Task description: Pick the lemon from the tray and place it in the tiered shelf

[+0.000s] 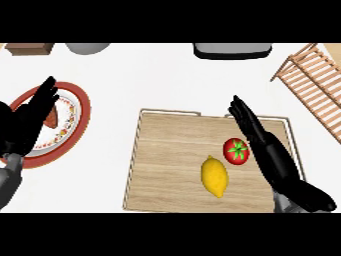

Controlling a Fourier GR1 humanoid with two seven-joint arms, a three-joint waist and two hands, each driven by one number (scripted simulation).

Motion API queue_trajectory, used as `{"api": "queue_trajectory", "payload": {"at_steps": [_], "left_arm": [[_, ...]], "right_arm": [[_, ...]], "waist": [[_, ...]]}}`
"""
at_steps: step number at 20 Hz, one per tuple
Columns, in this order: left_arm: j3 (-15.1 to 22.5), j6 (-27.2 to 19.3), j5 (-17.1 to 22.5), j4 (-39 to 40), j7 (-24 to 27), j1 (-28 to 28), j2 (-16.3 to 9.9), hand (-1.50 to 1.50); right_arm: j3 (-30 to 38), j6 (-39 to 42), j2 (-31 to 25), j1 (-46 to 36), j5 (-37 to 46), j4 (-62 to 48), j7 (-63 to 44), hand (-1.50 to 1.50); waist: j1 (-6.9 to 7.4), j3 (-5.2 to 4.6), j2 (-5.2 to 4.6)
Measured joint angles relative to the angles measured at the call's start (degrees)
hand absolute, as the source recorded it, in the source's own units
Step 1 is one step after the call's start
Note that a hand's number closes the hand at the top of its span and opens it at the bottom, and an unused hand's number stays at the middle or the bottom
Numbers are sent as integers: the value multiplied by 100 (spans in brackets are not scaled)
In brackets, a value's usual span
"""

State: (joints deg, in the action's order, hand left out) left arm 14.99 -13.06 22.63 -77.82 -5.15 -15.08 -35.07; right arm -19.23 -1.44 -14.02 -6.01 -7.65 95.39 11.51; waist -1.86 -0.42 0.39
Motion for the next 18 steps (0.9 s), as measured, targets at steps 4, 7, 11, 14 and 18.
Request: {"api": "queue_trajectory", "payload": {"at_steps": [4, 7, 11, 14, 18], "left_arm": [[-160, -39, -14, -105, 45, -49, 226, 0], [-310, -53, 129, -211, 68, -145, 330, 0], [-344, -32, 255, -293, 92, -116, 490, 0], [-303, -109, 218, -330, 82, -94, 640, 0], [-398, -45, 225, -416, 0, -27, 688, 0]], "right_arm": [[728, 293, -70, -129, -685, -101, 44, 150], [1401, 298, -260, -301, -1108, -523, -72, 150], [1915, 409, 138, -266, -2206, -1140, -548, -150], [2290, 1171, 132, -299, -3059, -1412, -533, -150], [2615, 2146, -316, -412, -3620, -1631, -659, -150]], "waist": [[111, 29, -32], [167, 31, -54], [223, 52, -80], [209, 55, -68], [202, 51, -50]]}}
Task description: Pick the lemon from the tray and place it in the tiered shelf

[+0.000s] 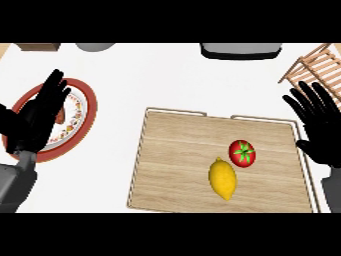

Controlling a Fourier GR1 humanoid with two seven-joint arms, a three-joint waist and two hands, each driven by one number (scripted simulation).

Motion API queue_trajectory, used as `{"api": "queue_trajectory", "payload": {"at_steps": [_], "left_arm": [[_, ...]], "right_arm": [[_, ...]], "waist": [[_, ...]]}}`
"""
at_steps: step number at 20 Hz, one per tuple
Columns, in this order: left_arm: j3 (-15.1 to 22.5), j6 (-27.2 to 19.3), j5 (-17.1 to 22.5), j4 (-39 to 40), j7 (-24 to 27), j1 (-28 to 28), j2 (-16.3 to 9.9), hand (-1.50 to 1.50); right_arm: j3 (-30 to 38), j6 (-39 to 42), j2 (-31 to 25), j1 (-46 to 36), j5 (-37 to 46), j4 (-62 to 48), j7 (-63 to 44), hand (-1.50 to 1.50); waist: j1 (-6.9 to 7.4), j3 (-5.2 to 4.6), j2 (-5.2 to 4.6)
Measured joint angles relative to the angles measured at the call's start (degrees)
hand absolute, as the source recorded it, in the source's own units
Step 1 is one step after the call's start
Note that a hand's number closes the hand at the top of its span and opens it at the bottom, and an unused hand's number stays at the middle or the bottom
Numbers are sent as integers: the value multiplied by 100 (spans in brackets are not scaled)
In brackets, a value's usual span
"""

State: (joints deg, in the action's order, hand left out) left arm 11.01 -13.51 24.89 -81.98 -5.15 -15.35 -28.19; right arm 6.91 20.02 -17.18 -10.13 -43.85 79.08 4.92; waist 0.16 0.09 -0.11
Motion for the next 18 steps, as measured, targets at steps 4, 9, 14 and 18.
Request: {"api": "queue_trajectory", "payload": {"at_steps": [4, 9, 14, 18], "left_arm": [[12, -51, -81, -60, -45, 17, 71, 0], [-19, -19, -78, -86, -117, 17, 40, 0], [-55, -17, -96, -80, -132, -3, 48, 0], [-89, -25, -163, -60, -184, -39, 108, 0]], "right_arm": [[-75, 702, -714, 79, -116, 270, -575, -150], [-370, 1126, -1769, -53, 733, 937, -1128, -150], [-681, 895, -2494, -367, 2057, 1819, -1632, -150], [-1204, 419, -2367, -296, 2704, 2690, -2406, -150]], "waist": [[-38, -7, 18], [-51, -23, 45], [-49, -30, 54], [-55, -23, 42]]}}
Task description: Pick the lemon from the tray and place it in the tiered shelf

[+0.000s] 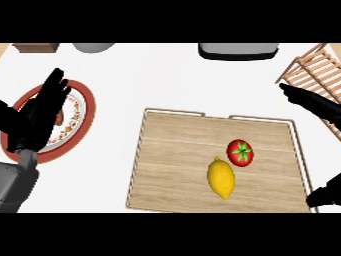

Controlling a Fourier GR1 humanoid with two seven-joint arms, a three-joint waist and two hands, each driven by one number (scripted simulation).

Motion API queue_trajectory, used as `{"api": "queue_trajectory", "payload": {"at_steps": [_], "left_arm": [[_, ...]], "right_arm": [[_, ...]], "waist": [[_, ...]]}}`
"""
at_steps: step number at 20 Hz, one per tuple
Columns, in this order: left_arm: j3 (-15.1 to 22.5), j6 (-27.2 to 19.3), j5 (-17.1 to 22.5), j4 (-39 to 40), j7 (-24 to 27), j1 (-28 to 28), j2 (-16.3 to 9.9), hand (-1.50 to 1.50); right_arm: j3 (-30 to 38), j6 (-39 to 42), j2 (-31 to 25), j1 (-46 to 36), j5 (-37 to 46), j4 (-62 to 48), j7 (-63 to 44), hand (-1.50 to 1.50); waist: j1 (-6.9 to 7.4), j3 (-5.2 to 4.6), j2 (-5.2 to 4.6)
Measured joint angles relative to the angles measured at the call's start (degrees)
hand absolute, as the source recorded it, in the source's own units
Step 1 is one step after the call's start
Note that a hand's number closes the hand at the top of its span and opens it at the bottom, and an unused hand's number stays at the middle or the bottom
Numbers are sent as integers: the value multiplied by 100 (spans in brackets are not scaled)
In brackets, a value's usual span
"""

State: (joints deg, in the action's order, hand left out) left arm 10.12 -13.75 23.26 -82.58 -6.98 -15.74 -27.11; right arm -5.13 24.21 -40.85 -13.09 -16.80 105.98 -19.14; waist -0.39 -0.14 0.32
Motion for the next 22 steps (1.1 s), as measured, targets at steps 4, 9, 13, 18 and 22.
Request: {"api": "queue_trajectory", "payload": {"at_steps": [4, 9, 13, 18, 22], "left_arm": [[-16, -3, -129, -36, -71, -45, 135, 0], [-137, 146, -178, -128, -21, 110, 151, 0], [-259, 262, -233, -169, -47, 199, 187, 0], [-408, 345, -384, -160, -221, 89, 303, 0], [-544, 473, -517, -164, -234, 83, 423, 0]], "right_arm": [[-517, -320, 341, 30, 573, 581, -685, -150], [-1069, -242, 535, -224, 1148, 712, -1398, -150], [-1281, -95, 639, -220, 1566, 864, -1834, -150], [-1449, 181, 896, -186, 1977, 992, -2209, -150], [-1457, 406, 1117, -49, 2314, 993, -2226, -150]], "waist": [[20, 6, -14], [55, 8, -23], [50, 10, -25], [41, 12, -27], [37, 13, -28]]}}
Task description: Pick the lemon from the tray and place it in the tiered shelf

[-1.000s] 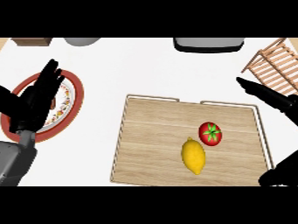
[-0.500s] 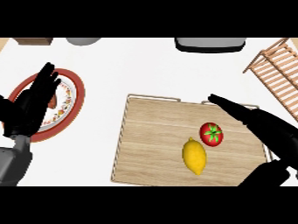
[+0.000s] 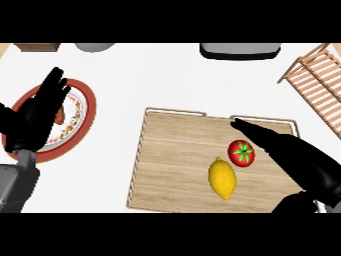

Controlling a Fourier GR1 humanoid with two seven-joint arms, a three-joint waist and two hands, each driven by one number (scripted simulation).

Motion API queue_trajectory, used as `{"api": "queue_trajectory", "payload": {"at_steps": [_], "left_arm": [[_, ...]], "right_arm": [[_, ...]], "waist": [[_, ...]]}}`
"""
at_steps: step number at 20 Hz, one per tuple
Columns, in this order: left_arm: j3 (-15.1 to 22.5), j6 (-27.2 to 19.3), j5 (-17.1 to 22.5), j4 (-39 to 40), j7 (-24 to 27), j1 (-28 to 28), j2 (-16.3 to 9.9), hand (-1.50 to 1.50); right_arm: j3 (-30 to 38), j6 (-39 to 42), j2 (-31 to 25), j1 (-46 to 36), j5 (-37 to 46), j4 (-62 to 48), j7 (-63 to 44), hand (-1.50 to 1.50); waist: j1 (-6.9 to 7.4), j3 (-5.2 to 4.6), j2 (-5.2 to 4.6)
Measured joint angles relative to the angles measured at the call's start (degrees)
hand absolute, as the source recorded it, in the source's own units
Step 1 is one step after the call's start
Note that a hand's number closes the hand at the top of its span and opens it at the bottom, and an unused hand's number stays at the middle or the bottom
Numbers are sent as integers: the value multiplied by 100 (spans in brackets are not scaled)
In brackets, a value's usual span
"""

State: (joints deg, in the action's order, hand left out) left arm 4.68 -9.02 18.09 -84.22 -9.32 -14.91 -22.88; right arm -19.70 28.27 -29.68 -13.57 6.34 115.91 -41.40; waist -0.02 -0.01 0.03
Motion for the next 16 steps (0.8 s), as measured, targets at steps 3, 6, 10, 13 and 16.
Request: {"api": "queue_trajectory", "payload": {"at_steps": [3, 6, 10, 13, 16], "left_arm": [[-44, 39, -166, -6, -21, 8, 141, 0], [-106, 69, -264, -164, -96, 134, 223, 0], [-202, 143, -433, -127, -181, 80, 382, 0], [-343, 273, -455, -183, -178, 169, 433, 0], [-379, 348, -578, -122, -124, 140, 532, 0]], "right_arm": [[-56, 90, 250, 157, 306, -49, 78, -150], [-201, 79, 438, 462, 708, -15, 212, -150], [-175, 154, 715, 643, 1011, -15, 318, -150], [-68, 218, 860, 716, 1167, -126, 479, -150], [-87, 221, 1079, 634, 1415, -429, 666, -150]], "waist": [[-1, 1, -1], [-1, 1, 1], [-6, 2, 0], [-2, 2, 0], [2, 2, -2]]}}
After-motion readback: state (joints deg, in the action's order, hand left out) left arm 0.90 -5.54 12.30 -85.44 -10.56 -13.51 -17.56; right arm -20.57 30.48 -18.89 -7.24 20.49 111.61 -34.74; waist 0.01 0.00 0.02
